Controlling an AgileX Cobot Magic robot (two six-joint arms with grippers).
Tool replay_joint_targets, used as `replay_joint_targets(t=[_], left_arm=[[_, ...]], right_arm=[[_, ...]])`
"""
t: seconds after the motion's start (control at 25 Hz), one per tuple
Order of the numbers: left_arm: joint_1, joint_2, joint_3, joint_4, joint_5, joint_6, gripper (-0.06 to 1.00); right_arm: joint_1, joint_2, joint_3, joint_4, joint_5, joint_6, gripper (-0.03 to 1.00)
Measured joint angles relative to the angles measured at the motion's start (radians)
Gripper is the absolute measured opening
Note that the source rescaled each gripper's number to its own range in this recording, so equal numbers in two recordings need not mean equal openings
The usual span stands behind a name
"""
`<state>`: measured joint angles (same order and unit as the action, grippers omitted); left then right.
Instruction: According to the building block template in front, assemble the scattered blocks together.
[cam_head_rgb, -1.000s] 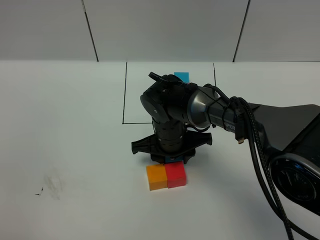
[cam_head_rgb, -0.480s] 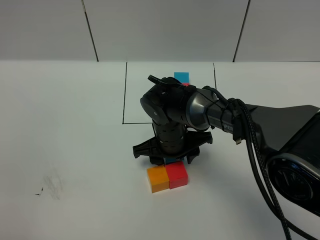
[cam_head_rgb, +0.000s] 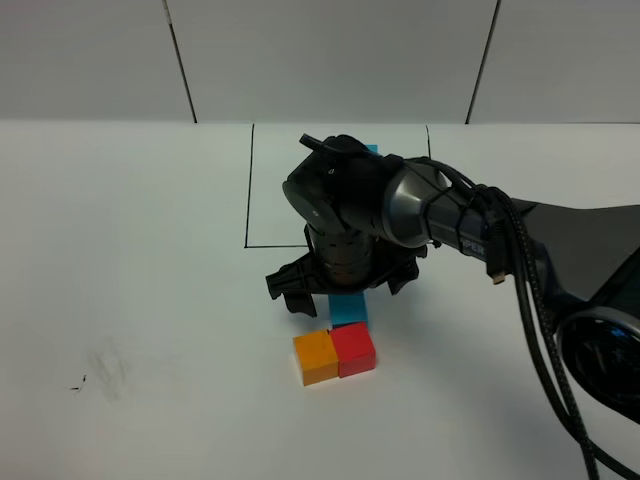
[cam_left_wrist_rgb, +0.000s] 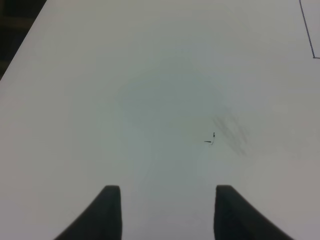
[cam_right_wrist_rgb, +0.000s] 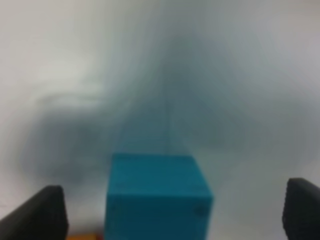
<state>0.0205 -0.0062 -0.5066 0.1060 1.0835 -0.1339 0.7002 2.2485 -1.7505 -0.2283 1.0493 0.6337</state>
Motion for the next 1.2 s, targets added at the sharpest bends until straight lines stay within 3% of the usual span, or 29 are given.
replay_joint_targets(t=[0.24, 0.56, 0.76, 0.92, 1.2], left_arm=[[0.000, 0.000, 0.000, 0.000, 0.000, 0.000, 0.00], [0.000, 0.000, 0.000, 0.000, 0.000, 0.000, 0.00], [0.000, 0.000, 0.000, 0.000, 0.000, 0.000, 0.00], [0.000, 0.000, 0.000, 0.000, 0.000, 0.000, 0.00], [0.000, 0.000, 0.000, 0.000, 0.000, 0.000, 0.00]], right_arm=[[0.000, -0.145, 0.000, -0.113, 0.000, -0.063, 0.87], [0.000, -0.412, -0.013, -0.263, -0.021, -0.462, 0.86], [-0.011, -0.573, -0.013, -0.406, 0.046, -0.547, 0.87], [-0.085, -0.717, -0.013, -0.471, 0.149, -0.556, 0.97], [-0.249, -0.989, -0.013, -0.486, 0.166, -0.785, 1.00]])
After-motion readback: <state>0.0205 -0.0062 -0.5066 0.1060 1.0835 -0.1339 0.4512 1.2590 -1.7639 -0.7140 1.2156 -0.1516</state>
